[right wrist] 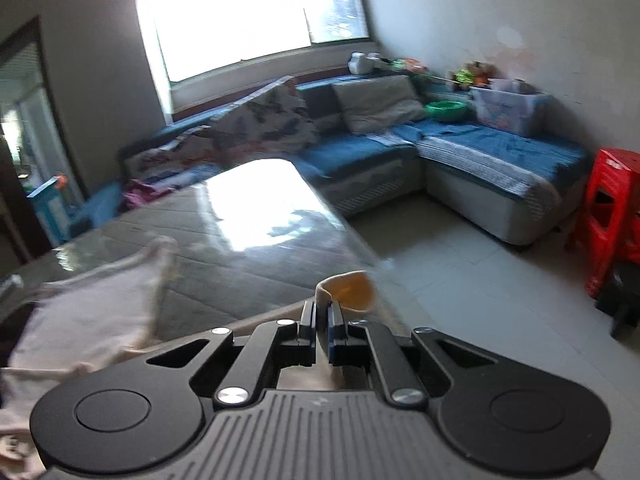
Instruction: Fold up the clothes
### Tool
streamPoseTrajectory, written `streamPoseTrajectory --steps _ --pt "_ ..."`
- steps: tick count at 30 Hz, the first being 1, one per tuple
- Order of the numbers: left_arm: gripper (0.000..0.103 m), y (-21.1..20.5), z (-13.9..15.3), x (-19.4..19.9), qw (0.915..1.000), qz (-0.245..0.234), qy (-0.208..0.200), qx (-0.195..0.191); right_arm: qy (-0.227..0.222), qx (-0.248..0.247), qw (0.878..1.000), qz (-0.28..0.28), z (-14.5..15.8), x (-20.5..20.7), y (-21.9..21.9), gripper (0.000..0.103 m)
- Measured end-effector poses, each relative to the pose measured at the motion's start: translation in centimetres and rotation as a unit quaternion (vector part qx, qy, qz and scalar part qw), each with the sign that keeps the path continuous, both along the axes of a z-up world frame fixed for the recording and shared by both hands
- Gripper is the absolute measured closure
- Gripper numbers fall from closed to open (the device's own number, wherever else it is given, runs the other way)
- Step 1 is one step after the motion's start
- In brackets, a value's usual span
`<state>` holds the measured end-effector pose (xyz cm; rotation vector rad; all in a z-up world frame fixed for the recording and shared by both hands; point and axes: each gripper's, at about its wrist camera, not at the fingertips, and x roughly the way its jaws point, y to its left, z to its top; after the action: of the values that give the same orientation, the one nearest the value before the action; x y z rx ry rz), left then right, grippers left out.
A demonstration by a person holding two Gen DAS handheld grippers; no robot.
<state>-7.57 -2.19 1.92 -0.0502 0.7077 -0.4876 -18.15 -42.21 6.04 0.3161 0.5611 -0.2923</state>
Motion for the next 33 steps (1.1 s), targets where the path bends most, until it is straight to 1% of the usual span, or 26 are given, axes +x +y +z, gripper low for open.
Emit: streamPoseTrajectory --steps 3,7,12,15,20,25,30,33 --pt "0.000 0.6 0.1 0.1 0.9999 0.010 -0.003 0.000 -0.017 0.007 0.999 0.045 1.6 0.4 2.3 0.099" --pt "0.000 1.7 0.3 0.2 0.9997 0.024 -0.007 -0.002 -0.037 0.011 0.993 0.111 3.4 1.2 6.2 0.099" --pt "0.000 3.4 0.6 0.4 0.9989 0.045 -0.007 -0.008 -0.049 0.020 0.979 0.196 5.2 3.4 11.2 0.099" --pt "0.000 4.3 0.8 0.5 0.9982 0.058 -0.010 -0.014 -0.048 0.024 0.969 0.242 5.6 4.9 14.4 0.099" --pt "0.000 5.9 1.1 0.6 0.9966 0.080 -0.013 -0.018 -0.039 0.019 0.951 0.305 5.4 6.5 19.7 0.099" --pt "0.000 7.2 1.2 0.7 0.9948 0.099 -0.012 -0.023 -0.016 0.022 0.938 0.345 3.5 7.5 23.4 0.098" --pt "0.000 7.6 1.2 0.8 0.9941 0.105 -0.012 -0.025 -0.006 0.023 0.932 0.361 1.9 7.6 25.1 0.094" --pt "0.000 7.5 1.2 0.9 0.9944 0.102 -0.013 -0.025 -0.006 0.017 0.931 0.364 2.0 6.9 24.6 0.093"
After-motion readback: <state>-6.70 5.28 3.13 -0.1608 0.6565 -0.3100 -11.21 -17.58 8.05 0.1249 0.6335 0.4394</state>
